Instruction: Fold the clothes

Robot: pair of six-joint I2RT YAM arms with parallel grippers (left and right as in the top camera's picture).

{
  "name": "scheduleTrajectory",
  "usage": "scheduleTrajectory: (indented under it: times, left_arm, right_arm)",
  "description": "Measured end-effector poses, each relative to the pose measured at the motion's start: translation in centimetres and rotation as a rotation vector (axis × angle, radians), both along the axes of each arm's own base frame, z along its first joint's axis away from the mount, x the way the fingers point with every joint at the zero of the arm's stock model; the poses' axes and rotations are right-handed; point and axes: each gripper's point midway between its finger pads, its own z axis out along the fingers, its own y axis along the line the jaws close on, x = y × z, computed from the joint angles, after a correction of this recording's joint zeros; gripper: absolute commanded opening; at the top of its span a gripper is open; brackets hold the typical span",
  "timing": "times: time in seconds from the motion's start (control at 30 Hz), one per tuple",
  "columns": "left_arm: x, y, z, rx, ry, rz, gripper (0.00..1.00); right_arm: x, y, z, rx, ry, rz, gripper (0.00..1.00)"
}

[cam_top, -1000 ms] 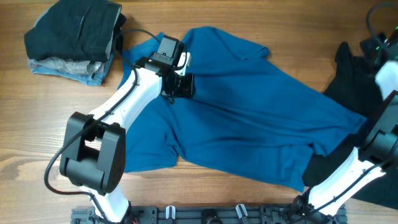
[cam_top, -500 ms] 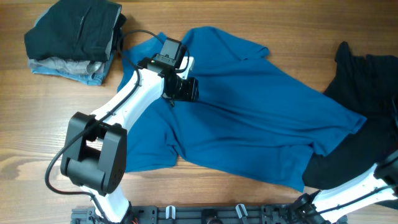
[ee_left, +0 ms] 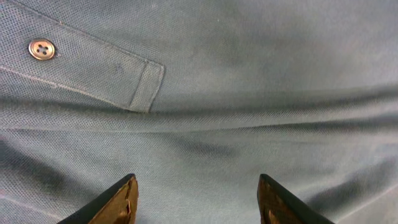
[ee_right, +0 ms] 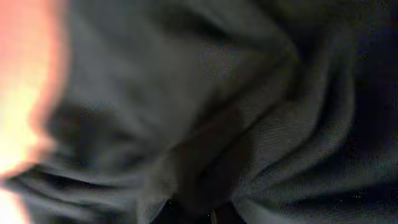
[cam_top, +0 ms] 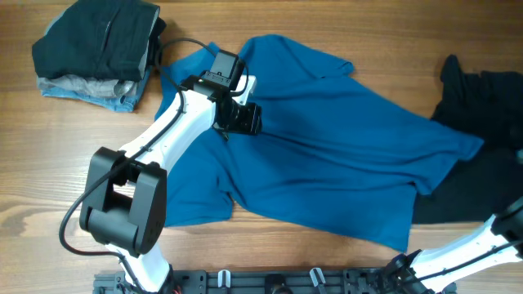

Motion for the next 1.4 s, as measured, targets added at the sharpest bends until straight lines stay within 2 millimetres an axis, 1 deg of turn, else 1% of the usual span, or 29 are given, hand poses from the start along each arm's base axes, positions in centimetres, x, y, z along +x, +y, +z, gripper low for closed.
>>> scheduleTrajectory:
  times: [0.03,0.07,0.1,0.13,0.17,0.2,0.27,0.33,0.37,0.4,0.43,0.5,0.57,0.6,0.67,0.7,0.77,0.83,0.97,1.0,1.03,1.07,1.1,1.13,1.2,1.23,1.3,1.33,1.4]
  left_arm:
    - [0.0,0.0,0.0,0.000,0.000,0.000,0.62]
    - [0.0,0.0,0.0,0.000,0.000,0.000,0.62]
    - [0.0,0.0,0.0,0.000,-0.001,0.000,0.63]
    - [0.0,0.0,0.0,0.000,0.000,0.000,0.63]
    - [0.0,0.0,0.0,0.000,0.000,0.000,0.64]
    - [0.0,0.0,0.0,0.001,0.002,0.000,0.64]
    - [-0.1,0.1,0.0,0.003,0.006,0.000,0.65]
    - [-0.2,0.1,-0.1,0.004,0.009,0.000,0.65]
    - [-0.2,0.1,-0.1,0.004,0.010,0.000,0.64]
    - [-0.3,0.1,-0.1,0.005,0.012,0.000,0.64]
    - [-0.3,0.1,-0.1,0.005,0.013,0.000,0.64]
    - [-0.3,0.1,-0.1,0.005,0.013,0.000,0.64]
    - [-0.3,0.1,-0.1,0.005,0.013,0.000,0.64]
    - [-0.3,0.1,-0.1,0.005,0.013,0.000,0.65]
    - [-0.3,0.1,-0.1,0.005,0.013,0.000,0.65]
    - [-0.3,0.1,-0.1,0.005,0.013,0.000,0.65]
    - [-0.3,0.1,-0.1,0.005,0.013,0.000,0.65]
    - [-0.4,0.2,-0.1,0.008,0.019,0.000,0.65]
    - [-1.2,0.5,-0.3,0.021,0.050,0.000,0.65]
    - [-1.2,0.5,-0.3,0.021,0.051,0.000,0.66]
    - [-1.2,0.5,-0.3,0.021,0.051,0.000,0.67]
    - [-1.1,0.5,-0.3,0.020,0.048,0.000,0.67]
    - [-1.1,0.4,-0.3,0.019,0.045,0.000,0.67]
    - [-0.9,0.4,-0.3,0.016,0.039,0.000,0.67]
    - [-0.9,0.4,-0.2,0.016,0.037,0.000,0.68]
    - [-0.9,0.4,-0.2,0.015,0.035,0.000,0.68]
    - [-0.8,0.4,0.7,0.007,0.017,0.002,0.65]
    - [-0.9,0.5,1.7,0.000,0.000,0.003,0.65]
    - [-1.3,1.1,3.9,-0.008,-0.021,0.013,0.58]
  right_arm:
    - [2.1,-1.7,3.4,-0.064,-0.091,0.018,0.69]
    - [3.2,-2.7,5.9,-0.106,-0.142,0.028,0.81]
    - [4.0,-3.5,8.0,-0.141,-0.181,0.036,0.84]
    - [4.8,-4.2,10.4,-0.176,-0.222,0.043,0.91]
    - [5.2,-4.4,11.8,-0.187,-0.239,0.050,0.93]
    - [5.2,-4.0,12.1,-0.168,-0.236,0.062,1.00]
    - [4.2,-2.2,10.5,-0.065,-0.178,0.075,1.00]
    - [2.2,0.6,7.8,0.087,-0.074,0.084,1.00]
    - [1.1,2.1,6.8,0.149,-0.017,0.101,0.86]
    - [0.0,3.7,6.0,0.202,0.041,0.122,0.38]
    - [-0.7,4.9,5.1,0.228,0.094,0.146,0.05]
    - [-1.2,6.8,3.1,0.228,0.179,0.181,0.04]
    - [-1.2,7.5,1.6,0.219,0.208,0.186,0.05]
    - [-1.0,8.0,-0.1,0.204,0.210,0.192,0.06]
    - [-0.6,7.3,-2.2,0.152,0.178,0.179,0.04]
    - [-1.0,7.3,-3.7,0.142,0.194,0.169,0.04]
    - [-2.6,7.1,-5.5,0.146,0.256,0.138,0.04]
    - [-4.5,4.8,-5.5,0.099,0.312,0.066,0.04]
    - [-11.1,-0.4,-4.8,0.134,0.373,-0.160,0.06]
    - [-12.6,-2.2,-4.0,0.135,0.351,-0.217,0.12]
    - [-13.4,-4.6,-2.6,0.122,0.295,-0.265,0.25]
    - [-13.2,-5.7,-1.4,0.108,0.253,-0.265,0.39]
    - [-11.9,-6.4,0.0,0.098,0.184,-0.225,0.47]
    - [-9.4,-6.1,2.0,0.096,0.086,-0.136,0.48]
    - [-5.4,-3.8,4.7,0.117,-0.055,0.020,0.49]
    - [-2.8,-0.8,6.8,0.149,-0.138,0.138,0.49]
    - [-0.5,3.4,8.8,0.192,-0.187,0.274,0.50]
    - [0.7,6.7,9.9,0.226,-0.196,0.364,0.50]
    - [1.7,11.5,10.3,0.291,-0.166,0.480,0.50]
